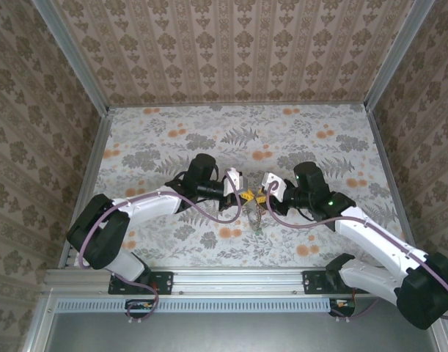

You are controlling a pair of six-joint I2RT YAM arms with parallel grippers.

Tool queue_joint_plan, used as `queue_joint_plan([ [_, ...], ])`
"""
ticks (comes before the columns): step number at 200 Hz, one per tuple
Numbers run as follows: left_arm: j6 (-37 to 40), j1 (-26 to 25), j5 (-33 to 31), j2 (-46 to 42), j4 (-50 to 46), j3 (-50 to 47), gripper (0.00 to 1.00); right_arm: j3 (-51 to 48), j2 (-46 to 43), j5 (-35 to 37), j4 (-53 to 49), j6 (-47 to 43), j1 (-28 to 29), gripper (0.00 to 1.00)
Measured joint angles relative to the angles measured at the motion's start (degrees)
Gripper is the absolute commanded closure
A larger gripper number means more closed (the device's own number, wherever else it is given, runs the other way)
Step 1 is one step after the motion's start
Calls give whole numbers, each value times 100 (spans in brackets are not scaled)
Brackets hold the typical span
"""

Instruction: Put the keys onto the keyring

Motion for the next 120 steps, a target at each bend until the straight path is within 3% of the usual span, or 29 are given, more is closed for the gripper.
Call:
queue_joint_plan([
  [20,13,0,0,0,0,0,100,33,98,-107,0,-59,-11,76],
  [120,17,9,26,0,-57,0,100,122,291,-229,-9,-79,-42,100],
])
